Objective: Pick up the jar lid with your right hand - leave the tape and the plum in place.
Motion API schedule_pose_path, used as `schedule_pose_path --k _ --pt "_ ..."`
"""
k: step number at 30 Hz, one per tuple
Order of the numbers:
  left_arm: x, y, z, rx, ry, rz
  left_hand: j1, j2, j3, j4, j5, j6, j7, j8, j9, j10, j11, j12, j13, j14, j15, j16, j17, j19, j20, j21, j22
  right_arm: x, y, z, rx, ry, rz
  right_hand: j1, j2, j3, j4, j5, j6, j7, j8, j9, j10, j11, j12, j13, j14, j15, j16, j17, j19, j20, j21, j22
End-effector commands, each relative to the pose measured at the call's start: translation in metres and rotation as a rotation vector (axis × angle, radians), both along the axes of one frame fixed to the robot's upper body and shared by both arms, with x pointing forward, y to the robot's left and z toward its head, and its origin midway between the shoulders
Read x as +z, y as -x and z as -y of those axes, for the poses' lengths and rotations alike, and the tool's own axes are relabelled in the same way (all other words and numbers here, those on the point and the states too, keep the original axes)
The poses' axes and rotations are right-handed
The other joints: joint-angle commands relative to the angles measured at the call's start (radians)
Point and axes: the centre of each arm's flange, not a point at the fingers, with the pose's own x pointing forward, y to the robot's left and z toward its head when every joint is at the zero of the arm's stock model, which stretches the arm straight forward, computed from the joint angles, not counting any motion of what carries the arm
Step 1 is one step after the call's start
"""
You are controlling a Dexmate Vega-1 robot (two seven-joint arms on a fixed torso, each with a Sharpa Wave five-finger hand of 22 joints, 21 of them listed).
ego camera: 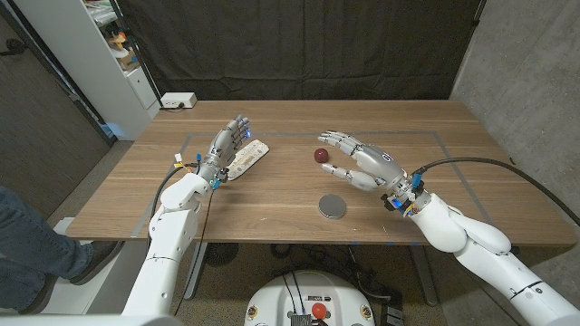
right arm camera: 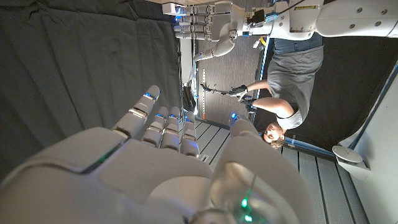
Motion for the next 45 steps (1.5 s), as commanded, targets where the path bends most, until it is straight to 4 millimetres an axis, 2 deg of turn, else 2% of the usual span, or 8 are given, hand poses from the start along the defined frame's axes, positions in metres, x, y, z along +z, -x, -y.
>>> schedule_pose_path --k 1,15,23,32,45 --pt "0.001 0.001 0.001 0.003 -0.002 0.003 0.003 0.012 0.001 -0.008 0.0 0.005 0.003 0.002 0.005 0.003 0.004 0.007 -0.001 0.001 0.006 0.006 0.003 -0.015 0.002 -0.001 0.002 -0.004 -0.001 -0.005 -0.024 0.046 0.002 0.007 -0.001 0.001 -0.007 0.005 0.007 -0.006 0.005 0.003 0.006 -0.007 -0.003 -0.001 0.007 -0.005 0.0 0.001 0.002 0.002 0.001 0.002" --pt "-0.002 0.002 0.003 0.003 0.0 0.0 0.002 0.014 0.0 -0.01 0.0 0.008 0.0 0.003 0.005 0.004 0.002 0.008 -0.001 0.002 0.004 0.007 0.003 -0.015 0.002 -0.001 0.002 -0.003 0.0 -0.008 -0.04 0.113 -0.007 0.013 0.0 0.005 -0.013 0.004 0.005 -0.008 0.003 0.003 0.003 -0.011 -0.005 -0.001 0.006 -0.001 -0.001 -0.002 -0.004 0.006 0.0 0.002" --pt "-0.002 0.003 0.003 0.003 0.002 0.004 0.001 0.014 -0.001 -0.012 0.0 0.011 0.0 0.004 0.005 0.002 0.002 0.007 -0.001 0.001 0.008 0.006 0.003 -0.017 0.004 -0.001 0.002 0.0 0.0 -0.009 -0.063 0.161 -0.012 0.026 0.001 0.012 -0.023 0.004 0.003 -0.007 0.003 0.003 0.002 -0.01 -0.005 -0.001 0.002 0.002 -0.004 -0.005 -0.009 0.01 -0.001 0.002" --pt "-0.002 0.003 0.004 0.001 0.0 0.0 0.0 0.016 -0.002 -0.014 0.0 0.011 0.001 0.003 0.005 0.002 0.003 0.007 -0.001 0.0 0.011 0.006 0.003 -0.018 0.007 -0.002 0.002 0.004 0.001 -0.013 -0.09 0.221 -0.01 0.061 0.004 0.028 -0.048 0.003 -0.003 -0.003 0.001 0.003 -0.007 -0.009 -0.009 -0.001 -0.001 0.01 -0.006 -0.01 -0.015 0.02 -0.001 0.001" --pt "-0.002 0.002 0.004 0.005 -0.001 0.0 -0.001 0.018 -0.004 -0.017 0.0 0.01 0.0 0.002 0.005 0.003 0.005 0.007 -0.001 -0.001 0.013 0.006 0.003 -0.02 0.008 -0.001 0.002 0.007 0.001 -0.012 -0.126 0.313 0.005 0.105 -0.014 0.044 -0.077 0.003 -0.009 0.0 0.001 0.002 -0.02 -0.006 -0.012 -0.001 0.001 0.012 -0.006 -0.015 -0.012 0.044 0.001 0.0"
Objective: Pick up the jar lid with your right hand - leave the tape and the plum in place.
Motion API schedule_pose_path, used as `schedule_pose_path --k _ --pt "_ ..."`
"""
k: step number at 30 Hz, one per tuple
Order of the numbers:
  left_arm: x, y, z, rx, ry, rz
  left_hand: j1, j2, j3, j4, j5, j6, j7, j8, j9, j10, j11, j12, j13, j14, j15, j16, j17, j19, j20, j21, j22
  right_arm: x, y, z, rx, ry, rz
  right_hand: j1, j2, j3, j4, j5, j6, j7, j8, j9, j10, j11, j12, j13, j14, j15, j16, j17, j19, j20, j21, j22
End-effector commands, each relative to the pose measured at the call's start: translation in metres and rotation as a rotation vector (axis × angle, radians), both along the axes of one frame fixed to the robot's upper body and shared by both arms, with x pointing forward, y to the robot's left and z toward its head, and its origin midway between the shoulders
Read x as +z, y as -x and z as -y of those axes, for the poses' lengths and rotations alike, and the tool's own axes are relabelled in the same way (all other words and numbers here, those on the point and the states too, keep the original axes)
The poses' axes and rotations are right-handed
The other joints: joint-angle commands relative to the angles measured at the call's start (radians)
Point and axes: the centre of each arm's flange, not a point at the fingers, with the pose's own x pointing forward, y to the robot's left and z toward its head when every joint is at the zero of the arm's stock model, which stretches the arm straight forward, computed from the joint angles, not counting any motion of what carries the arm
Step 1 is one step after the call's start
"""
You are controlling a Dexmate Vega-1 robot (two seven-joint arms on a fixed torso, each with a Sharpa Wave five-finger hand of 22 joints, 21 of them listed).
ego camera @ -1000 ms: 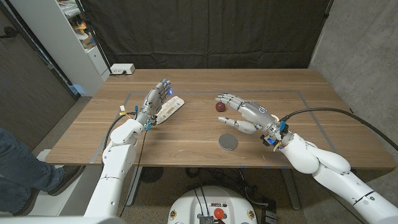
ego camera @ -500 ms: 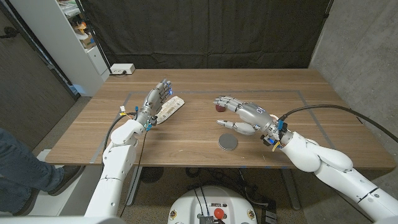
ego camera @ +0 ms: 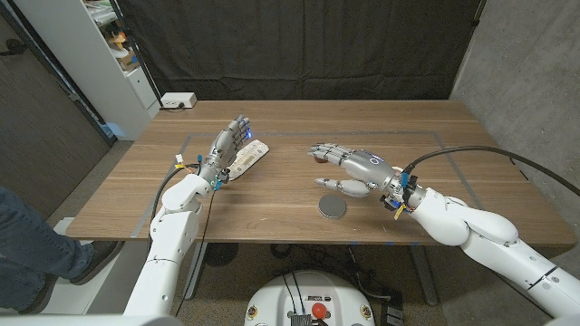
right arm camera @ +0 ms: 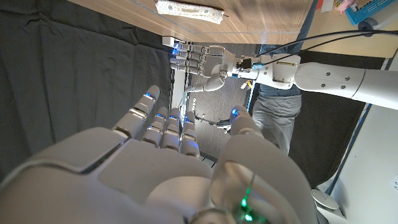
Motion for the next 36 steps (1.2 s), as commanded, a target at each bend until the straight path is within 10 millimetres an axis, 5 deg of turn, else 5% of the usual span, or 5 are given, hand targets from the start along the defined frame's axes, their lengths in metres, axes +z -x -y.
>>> schedule_pose_path --k 1,36 --pt "0.0 0.0 0.0 0.003 0.0 0.0 0.003 0.014 -0.001 -0.006 0.0 0.006 0.004 0.002 0.005 0.003 0.005 0.004 -0.001 -0.001 0.014 0.006 0.004 -0.009 -0.002 -0.001 0.002 0.003 0.0 0.0 -0.036 0.089 0.011 0.023 -0.005 0.003 -0.012 0.003 -0.006 -0.004 0.0 0.003 -0.008 0.0 -0.005 -0.001 0.003 0.002 -0.001 0.002 0.006 0.014 0.001 0.0" --pt "0.003 -0.002 -0.004 -0.003 -0.011 -0.004 -0.002 0.016 -0.005 -0.01 0.0 0.008 0.012 0.003 0.005 0.003 0.015 0.004 0.0 -0.003 0.026 0.006 0.004 -0.017 0.004 -0.003 0.002 0.005 -0.008 -0.01 -0.108 0.233 0.033 0.125 -0.089 0.025 -0.022 0.013 -0.048 -0.032 -0.005 0.003 -0.044 0.005 -0.007 0.0 0.003 0.002 0.0 0.0 0.043 0.087 0.007 -0.001"
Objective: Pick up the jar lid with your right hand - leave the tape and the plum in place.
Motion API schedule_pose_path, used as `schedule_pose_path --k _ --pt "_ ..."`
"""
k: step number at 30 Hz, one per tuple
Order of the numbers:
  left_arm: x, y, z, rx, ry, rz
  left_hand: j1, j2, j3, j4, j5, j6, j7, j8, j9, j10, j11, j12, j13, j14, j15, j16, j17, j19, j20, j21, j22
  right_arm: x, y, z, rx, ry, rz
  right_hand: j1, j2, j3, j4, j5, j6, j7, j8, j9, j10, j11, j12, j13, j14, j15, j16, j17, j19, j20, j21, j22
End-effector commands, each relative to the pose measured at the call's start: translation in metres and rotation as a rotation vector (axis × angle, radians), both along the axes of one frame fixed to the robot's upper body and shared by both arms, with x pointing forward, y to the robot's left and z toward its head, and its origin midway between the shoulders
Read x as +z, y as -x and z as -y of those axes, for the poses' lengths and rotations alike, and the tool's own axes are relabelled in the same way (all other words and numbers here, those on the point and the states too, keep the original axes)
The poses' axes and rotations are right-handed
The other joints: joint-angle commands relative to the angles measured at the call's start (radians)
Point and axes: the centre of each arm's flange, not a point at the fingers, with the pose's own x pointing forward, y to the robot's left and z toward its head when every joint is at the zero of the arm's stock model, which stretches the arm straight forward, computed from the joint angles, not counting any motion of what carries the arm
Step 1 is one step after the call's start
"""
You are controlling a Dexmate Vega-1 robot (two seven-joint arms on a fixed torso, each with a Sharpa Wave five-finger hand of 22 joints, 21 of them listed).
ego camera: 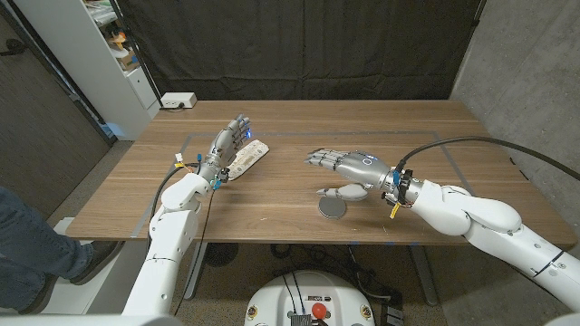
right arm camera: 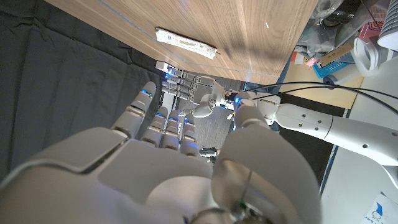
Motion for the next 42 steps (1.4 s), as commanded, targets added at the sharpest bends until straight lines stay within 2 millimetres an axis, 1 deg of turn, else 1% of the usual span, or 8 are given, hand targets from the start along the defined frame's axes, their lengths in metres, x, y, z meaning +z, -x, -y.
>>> schedule_pose_path --k 1,14,24,27,30,32,35,42 --pt "-0.0004 -0.0017 -0.0025 -0.004 -0.003 -0.004 0.003 0.01 -0.001 -0.006 0.0 0.004 0.008 0.003 0.005 -0.003 0.01 0.004 0.0 0.001 0.008 0.006 0.004 -0.012 -0.001 -0.003 0.002 -0.0001 -0.0021 -0.0043 -0.034 0.057 0.014 0.022 -0.01 0.012 0.0 0.006 -0.007 -0.009 -0.006 0.003 -0.009 -0.004 -0.001 0.0 0.003 0.002 -0.001 0.0 0.004 0.013 0.007 -0.001" --pt "0.0019 -0.0012 -0.0042 -0.003 -0.015 -0.003 0.002 0.011 -0.003 -0.007 0.0 0.004 0.007 0.003 0.005 -0.003 0.009 0.004 0.0 0.0 0.01 0.007 0.004 -0.015 0.002 -0.003 0.002 -0.0012 -0.0032 -0.0117 -0.054 0.135 0.023 0.047 -0.026 0.018 0.002 0.009 -0.008 -0.025 -0.003 0.003 -0.014 -0.004 0.0 0.0 -0.001 0.007 -0.001 0.001 0.009 0.029 0.006 -0.001" --pt "0.0036 -0.0004 -0.0043 0.004 -0.016 -0.004 0.001 0.012 -0.004 -0.008 0.0 0.005 0.006 0.003 0.005 -0.005 0.011 0.003 0.0 -0.001 0.01 0.007 0.004 -0.017 0.003 -0.003 0.002 -0.0011 -0.0052 -0.0108 -0.072 0.174 0.023 0.063 -0.037 0.023 0.006 0.012 -0.022 -0.021 -0.006 0.004 -0.031 -0.002 -0.003 0.0 -0.008 0.023 -0.002 0.002 0.006 0.043 0.003 -0.001" --pt "0.0039 -0.0005 -0.0032 0.003 -0.018 -0.004 0.0 0.012 -0.004 -0.008 0.0 0.005 0.006 0.003 0.005 -0.004 0.012 0.003 0.0 -0.001 0.011 0.007 0.004 -0.017 0.003 -0.003 0.002 -0.001 -0.0059 -0.0104 -0.08 0.185 0.024 0.068 -0.043 0.024 0.008 0.013 -0.029 -0.03 -0.008 0.004 -0.039 0.004 -0.004 0.0 -0.013 0.035 -0.003 0.003 0.004 0.053 0.002 -0.001" --pt "0.0039 -0.0009 -0.002 0.002 -0.018 -0.006 0.0 0.012 -0.004 -0.008 0.0 0.005 0.005 0.003 0.005 -0.005 0.011 0.003 0.0 0.0 0.01 0.007 0.004 -0.017 0.003 -0.003 0.002 -0.0006 -0.0063 -0.0094 -0.085 0.194 0.024 0.072 -0.05 0.024 0.011 0.014 -0.038 -0.044 -0.009 0.004 -0.047 -0.004 -0.005 0.001 -0.016 0.044 -0.003 0.004 0.002 0.069 0.001 0.0" --pt "0.0038 -0.0014 -0.0015 0.002 -0.02 -0.008 0.0 0.012 -0.005 -0.008 0.0 0.005 0.005 0.003 0.005 -0.004 0.01 0.004 0.0 -0.001 0.009 0.007 0.004 -0.017 0.006 -0.003 0.002 -0.0001 -0.0064 -0.0085 -0.089 0.201 0.024 0.073 -0.052 0.025 0.012 0.014 -0.038 -0.051 -0.008 0.004 -0.05 -0.013 -0.004 0.001 -0.016 0.046 -0.002 0.004 0.003 0.073 0.001 0.0" --pt "0.0037 -0.0019 -0.0014 0.002 -0.018 -0.006 -0.001 0.012 -0.005 -0.009 0.0 0.006 0.005 0.003 0.005 -0.004 0.008 0.004 0.0 -0.001 0.009 0.007 0.004 -0.018 0.007 -0.003 0.002 0.0 -0.007 -0.0074 -0.096 0.211 0.021 0.076 -0.055 0.026 0.014 0.015 -0.035 -0.063 -0.006 0.005 -0.051 -0.015 -0.003 0.001 -0.018 0.048 -0.001 0.005 0.011 0.08 0.004 0.0" --pt "0.0022 -0.0021 -0.0009 0.003 -0.016 -0.01 -0.001 0.013 -0.005 -0.009 0.0 0.007 0.006 0.003 0.005 -0.004 0.01 0.004 0.0 -0.001 0.01 0.007 0.004 -0.018 0.007 -0.003 0.002 -0.0027 -0.0095 -0.0066 -0.113 0.233 0.018 0.079 -0.058 0.027 0.016 0.015 -0.038 -0.074 -0.006 0.005 -0.056 -0.022 -0.003 0.002 -0.023 0.052 -0.002 0.006 0.014 0.087 0.004 0.0"
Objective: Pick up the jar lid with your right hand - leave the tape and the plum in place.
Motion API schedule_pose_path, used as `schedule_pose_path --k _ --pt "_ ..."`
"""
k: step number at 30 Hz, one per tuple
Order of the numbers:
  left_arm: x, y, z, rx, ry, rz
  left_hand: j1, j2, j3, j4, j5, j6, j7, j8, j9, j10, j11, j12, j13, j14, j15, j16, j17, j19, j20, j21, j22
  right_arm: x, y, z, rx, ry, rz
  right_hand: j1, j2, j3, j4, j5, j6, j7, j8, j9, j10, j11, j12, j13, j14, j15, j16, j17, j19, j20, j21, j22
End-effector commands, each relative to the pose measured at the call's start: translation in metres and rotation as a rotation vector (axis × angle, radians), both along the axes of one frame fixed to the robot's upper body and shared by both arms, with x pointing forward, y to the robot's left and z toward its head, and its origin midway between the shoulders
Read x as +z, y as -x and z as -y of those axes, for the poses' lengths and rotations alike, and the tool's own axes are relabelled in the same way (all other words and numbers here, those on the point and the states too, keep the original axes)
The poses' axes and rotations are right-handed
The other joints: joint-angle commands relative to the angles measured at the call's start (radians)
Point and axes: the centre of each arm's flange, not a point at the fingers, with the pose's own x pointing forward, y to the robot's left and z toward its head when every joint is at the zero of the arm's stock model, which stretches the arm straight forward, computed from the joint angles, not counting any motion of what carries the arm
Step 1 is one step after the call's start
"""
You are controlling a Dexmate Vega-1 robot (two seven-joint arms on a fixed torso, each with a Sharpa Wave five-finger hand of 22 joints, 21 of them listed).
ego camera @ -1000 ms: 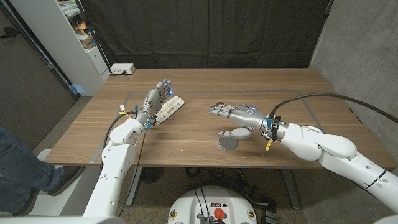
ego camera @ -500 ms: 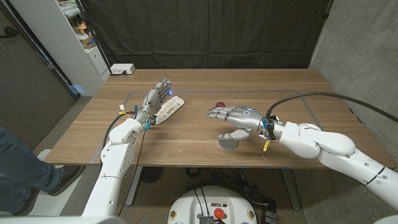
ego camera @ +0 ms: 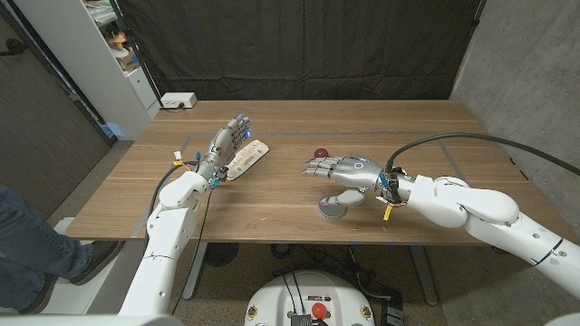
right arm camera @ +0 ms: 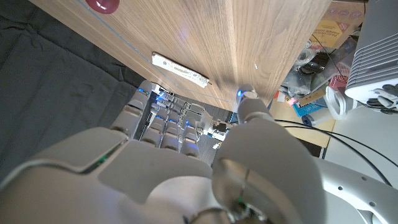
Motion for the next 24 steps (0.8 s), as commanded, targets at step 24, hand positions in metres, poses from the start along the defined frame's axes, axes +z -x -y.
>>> schedule_pose_path --k 24 --pt "-0.006 0.002 0.0 -0.001 0.012 -0.006 0.001 0.01 -0.003 -0.007 0.0 0.005 0.001 0.003 0.005 0.002 0.004 0.005 0.0 -0.001 0.008 0.007 0.004 -0.011 0.004 -0.002 0.003 -0.016 -0.009 -0.003 -0.112 0.094 -0.07 0.006 -0.033 -0.004 0.015 0.01 -0.071 -0.014 -0.01 0.005 -0.054 0.015 -0.006 0.003 -0.015 0.044 0.001 0.006 0.045 0.022 0.017 0.005"
